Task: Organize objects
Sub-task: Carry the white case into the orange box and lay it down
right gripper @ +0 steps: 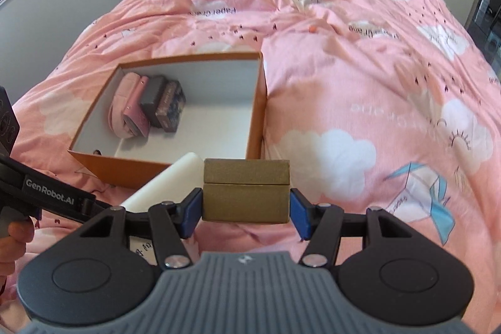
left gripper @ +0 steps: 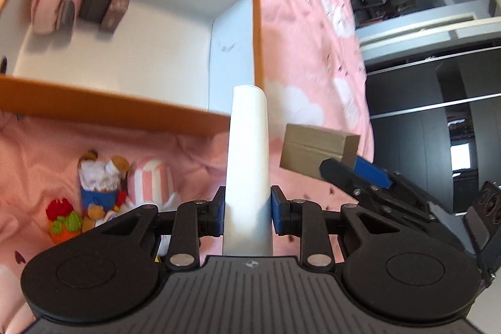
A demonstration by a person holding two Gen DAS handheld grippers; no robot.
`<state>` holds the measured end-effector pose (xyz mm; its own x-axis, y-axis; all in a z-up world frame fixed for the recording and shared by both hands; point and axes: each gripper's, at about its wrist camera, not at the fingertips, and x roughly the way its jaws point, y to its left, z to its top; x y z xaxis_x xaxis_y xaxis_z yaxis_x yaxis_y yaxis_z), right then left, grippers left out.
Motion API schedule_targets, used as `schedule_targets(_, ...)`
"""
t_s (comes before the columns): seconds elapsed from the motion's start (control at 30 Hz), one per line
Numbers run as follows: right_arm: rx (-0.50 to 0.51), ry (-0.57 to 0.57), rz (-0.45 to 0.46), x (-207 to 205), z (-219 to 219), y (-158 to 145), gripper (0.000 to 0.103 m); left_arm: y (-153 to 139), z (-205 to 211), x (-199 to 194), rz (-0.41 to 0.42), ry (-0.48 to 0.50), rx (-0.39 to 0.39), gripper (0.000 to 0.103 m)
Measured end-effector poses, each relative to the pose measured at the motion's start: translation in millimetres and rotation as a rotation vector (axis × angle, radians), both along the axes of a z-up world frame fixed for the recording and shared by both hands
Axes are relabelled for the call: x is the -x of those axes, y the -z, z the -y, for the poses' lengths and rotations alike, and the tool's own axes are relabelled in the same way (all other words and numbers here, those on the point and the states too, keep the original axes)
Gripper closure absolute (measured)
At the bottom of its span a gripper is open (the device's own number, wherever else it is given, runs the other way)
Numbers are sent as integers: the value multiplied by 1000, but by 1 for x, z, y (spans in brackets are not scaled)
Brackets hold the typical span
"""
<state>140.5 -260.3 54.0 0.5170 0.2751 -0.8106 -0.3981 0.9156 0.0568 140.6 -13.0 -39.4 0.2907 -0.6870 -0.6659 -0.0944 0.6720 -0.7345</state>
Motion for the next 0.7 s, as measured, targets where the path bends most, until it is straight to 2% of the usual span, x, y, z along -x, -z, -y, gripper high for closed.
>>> schedule_targets(0.1,-18,-24,24,-6,-8,-10,43,-16,-17,-8,50,-50,52,72)
schedule_targets(0.2,-34,-39,51,-19,-18,-15,43,-24,-27,-21,108,-97,39,72)
schedule_targets(0.3,-56,-42,64,-35,-26,-16,43,-17,-31,-44,122,-136,34,72)
schedule_targets(0.5,-46,-27,56,-75,-43,-4,43,24,-25,-85,80,-187,-2,72)
schedule_targets(0.7,-17,-22,15,-100,-55,17,43,65,-13,-108,35,-214,19,72)
